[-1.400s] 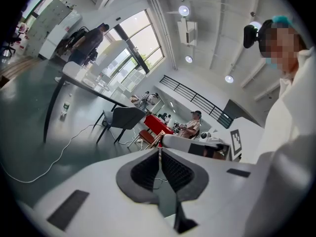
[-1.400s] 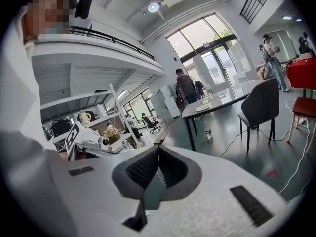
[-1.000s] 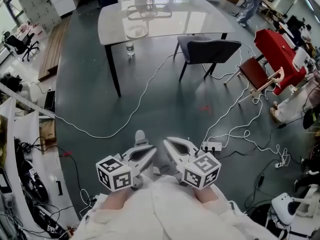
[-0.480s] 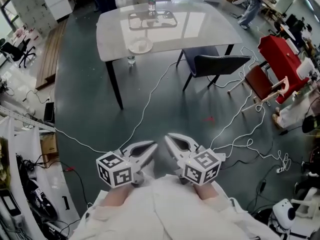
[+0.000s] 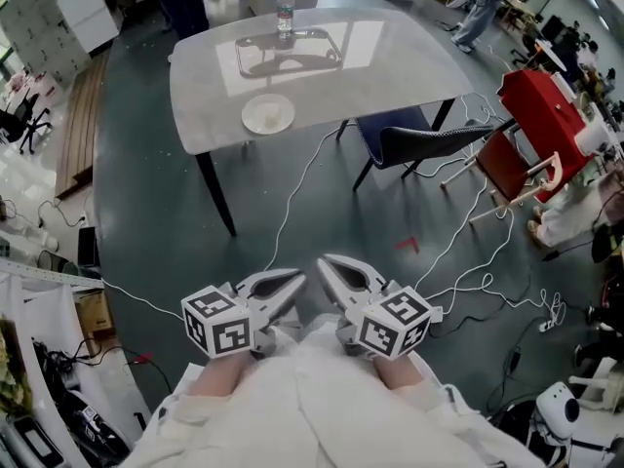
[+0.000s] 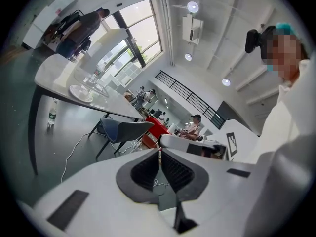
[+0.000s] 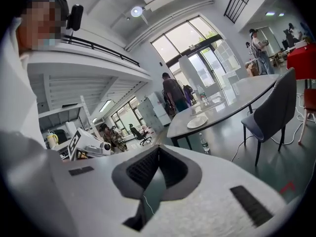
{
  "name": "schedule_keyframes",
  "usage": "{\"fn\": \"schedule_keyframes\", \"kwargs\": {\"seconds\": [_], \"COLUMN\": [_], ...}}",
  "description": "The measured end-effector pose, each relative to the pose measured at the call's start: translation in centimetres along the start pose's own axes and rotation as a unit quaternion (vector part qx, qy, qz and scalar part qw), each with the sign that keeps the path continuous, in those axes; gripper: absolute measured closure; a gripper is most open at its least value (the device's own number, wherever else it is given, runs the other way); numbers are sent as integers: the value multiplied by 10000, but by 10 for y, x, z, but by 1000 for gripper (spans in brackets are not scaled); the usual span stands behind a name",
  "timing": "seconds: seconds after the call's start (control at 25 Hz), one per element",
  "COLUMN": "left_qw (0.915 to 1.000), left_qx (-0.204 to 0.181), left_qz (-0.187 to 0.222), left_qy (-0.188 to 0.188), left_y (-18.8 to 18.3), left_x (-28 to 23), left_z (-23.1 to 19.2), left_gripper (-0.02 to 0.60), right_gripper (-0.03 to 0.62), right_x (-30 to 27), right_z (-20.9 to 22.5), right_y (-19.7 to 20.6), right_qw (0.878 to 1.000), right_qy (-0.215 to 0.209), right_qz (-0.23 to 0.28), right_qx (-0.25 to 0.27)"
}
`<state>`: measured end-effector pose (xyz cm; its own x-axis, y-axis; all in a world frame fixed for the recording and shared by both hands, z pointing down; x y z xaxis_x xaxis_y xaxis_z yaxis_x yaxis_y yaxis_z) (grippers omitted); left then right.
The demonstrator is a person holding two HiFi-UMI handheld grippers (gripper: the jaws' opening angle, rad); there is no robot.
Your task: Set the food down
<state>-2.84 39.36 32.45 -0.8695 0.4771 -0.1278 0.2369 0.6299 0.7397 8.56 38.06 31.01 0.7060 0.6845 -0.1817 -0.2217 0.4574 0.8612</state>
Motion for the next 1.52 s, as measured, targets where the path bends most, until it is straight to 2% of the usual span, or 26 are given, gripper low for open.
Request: {"fn": "schedule_keyframes", "kwargs": {"seconds": [0.2, 0.52, 0.72, 0.88, 1.16, 1.52], "left_qw": [9999, 9996, 9992, 9978, 9978, 9935], "left_qx": [41, 279, 270, 271, 132, 118], "left_qz": [-108, -41, 166, 379, 179, 327], "left_qy": [35, -23, -256, -466, -631, -1088], "left_y": [-10, -21, -37, -59, -95, -160], "left_x": [-3, -5, -6, -11, -39, -80], "left_z": [-16, -38, -63, -87, -127, -181], "left_gripper": [555, 555, 555, 555, 555, 555], "right_gripper": [592, 592, 592, 592, 592, 592], "right_x": [-13, -29, -52, -75, -128, -188], "right_z": [10, 26, 42, 57, 92, 147], "right_y": [-7, -6, -15, -29, -62, -113], "right_qw": [9998, 9991, 9993, 9995, 9997, 9995], "right_qy": [185, 317, 345, 284, 140, -62], "right_qz": [52, -28, -61, -97, -169, -251], "right_qx": [-56, -284, -159, -138, -100, -157]}}
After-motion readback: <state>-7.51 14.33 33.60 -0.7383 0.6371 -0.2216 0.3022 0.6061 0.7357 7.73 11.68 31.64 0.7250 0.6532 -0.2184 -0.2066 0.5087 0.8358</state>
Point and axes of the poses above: the fingertips, and each gripper's own axes: x backward along the fingers, z to its right, y out of its underside, the point moved 6 cm from there along x, backward along the fingers, and after that the axes turned 5 degrees about z, right-handed, at the moved point
